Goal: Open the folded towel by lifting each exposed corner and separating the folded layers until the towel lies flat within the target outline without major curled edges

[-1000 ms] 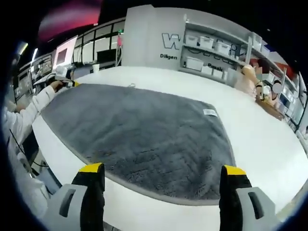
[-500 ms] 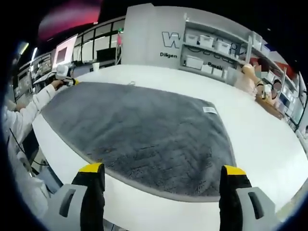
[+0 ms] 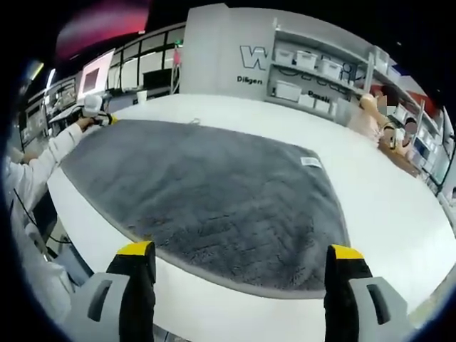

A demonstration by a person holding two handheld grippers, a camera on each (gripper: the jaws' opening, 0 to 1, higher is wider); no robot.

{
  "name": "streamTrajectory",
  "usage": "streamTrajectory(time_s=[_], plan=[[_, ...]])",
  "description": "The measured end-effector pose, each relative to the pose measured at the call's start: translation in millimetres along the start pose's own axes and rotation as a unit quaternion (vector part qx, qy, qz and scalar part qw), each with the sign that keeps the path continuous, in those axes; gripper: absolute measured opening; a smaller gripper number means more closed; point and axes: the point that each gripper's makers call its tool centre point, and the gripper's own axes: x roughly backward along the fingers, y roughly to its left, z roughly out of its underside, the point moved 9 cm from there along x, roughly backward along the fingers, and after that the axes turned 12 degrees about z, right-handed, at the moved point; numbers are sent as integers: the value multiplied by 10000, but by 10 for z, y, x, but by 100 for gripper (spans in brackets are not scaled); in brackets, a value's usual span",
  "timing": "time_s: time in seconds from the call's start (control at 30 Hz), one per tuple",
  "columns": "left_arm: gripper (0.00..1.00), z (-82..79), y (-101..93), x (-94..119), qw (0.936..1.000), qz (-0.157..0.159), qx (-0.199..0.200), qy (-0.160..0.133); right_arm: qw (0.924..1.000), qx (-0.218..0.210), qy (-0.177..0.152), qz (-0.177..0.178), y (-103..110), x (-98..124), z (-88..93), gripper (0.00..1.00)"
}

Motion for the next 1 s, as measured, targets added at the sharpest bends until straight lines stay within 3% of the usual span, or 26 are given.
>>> streamTrajectory(time_s=[0.1,0.23,0.3,0.4,0.47,0.53,0.6,0.7,0.77,0.83,1.0], plan=[[1,-63,-6,27,9999,-18,-131,98,10000,-6,-4,5,-6,-9,-15,98],[9,-204,-7,147,9997,-64,-69,-230,10000,6,37,12,-6,-31,-16,98],[14,-241,-33,210,9997,-65,13,-248,10000,-3,28,9,2,-36,-20,98],[25,-303,-125,267,9989,247,150,-382,10000,-32,38,-14,11,-47,-21,97],[33,-395,-268,342,9917,856,516,-805,10000,-32,80,-2,6,-60,-16,97],[41,-430,-353,355,9854,1197,729,-963,9999,-34,128,22,-1,-72,-18,96],[50,-456,-524,355,9751,1794,891,-953,9999,-1,143,37,0,-75,-44,96],[72,-510,-654,373,9601,2253,1212,-1131,10000,-13,57,26,-5,-67,-97,96],[84,-544,-736,384,9591,2370,1050,-1140,9997,-180,-134,-42,-26,-69,-163,95],[89,-555,-796,394,9572,2524,938,-1061,9995,-252,-198,-55,-50,-71,-194,94],[97,-599,-1020,409,9395,3119,1010,-992,9988,-334,-358,88,-234,-107,-369,92]])
